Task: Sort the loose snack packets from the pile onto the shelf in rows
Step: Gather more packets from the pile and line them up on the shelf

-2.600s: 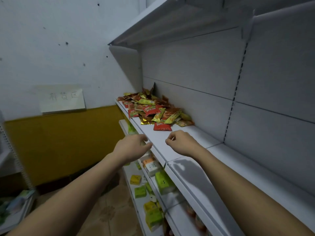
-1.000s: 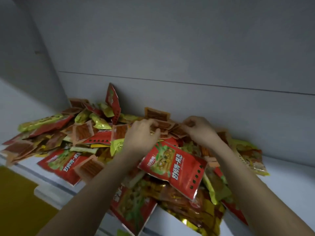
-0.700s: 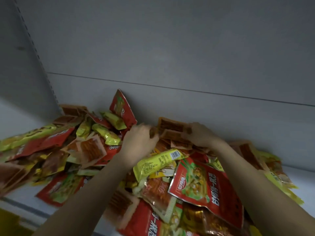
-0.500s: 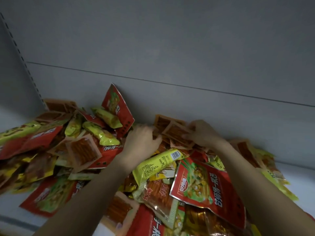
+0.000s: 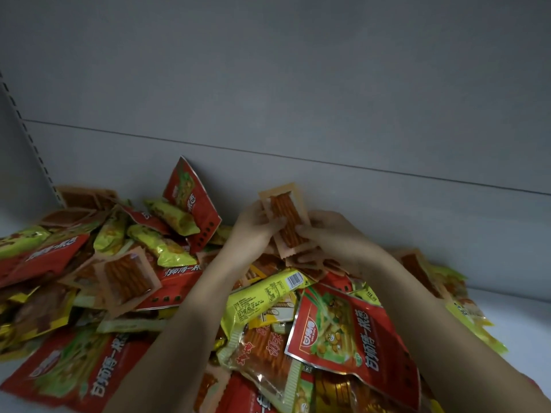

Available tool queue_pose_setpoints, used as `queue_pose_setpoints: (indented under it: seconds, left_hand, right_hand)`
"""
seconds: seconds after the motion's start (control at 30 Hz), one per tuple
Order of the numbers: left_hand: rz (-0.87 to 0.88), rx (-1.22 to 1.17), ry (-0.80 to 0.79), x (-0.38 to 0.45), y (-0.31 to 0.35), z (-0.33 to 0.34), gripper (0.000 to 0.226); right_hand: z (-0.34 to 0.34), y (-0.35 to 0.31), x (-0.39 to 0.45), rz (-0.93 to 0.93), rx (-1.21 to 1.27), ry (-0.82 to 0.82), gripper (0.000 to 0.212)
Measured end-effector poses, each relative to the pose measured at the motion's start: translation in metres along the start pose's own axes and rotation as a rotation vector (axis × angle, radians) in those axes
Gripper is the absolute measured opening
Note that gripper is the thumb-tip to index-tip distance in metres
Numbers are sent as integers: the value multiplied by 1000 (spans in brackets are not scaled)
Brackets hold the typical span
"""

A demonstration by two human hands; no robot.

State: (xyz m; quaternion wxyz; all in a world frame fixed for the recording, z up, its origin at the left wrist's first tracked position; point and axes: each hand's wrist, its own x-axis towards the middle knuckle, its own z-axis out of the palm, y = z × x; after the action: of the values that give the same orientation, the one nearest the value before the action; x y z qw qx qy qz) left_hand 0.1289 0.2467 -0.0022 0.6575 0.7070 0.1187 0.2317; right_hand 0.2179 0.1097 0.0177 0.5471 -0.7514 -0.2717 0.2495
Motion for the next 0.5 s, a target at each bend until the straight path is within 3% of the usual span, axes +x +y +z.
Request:
queue_pose_setpoints:
  seconds: [0.17, 0.23, 0.33, 0.5]
  left_hand:
    - [22, -42, 112, 9, -25, -27, 13]
    - [-20, -4, 94, 10, -38, -28, 14]
    - [-18, 111, 30, 10, -47, -27, 17]
    - [-36, 54, 16, 9, -51, -26, 18]
  right_hand:
    - [-17, 19, 17, -16, -409, 222, 10]
    - [-17, 31, 19, 27, -517, 238, 12]
    - [-3, 38, 24, 74, -628, 243, 32]
    - [5, 36, 27, 146, -770, 205, 43]
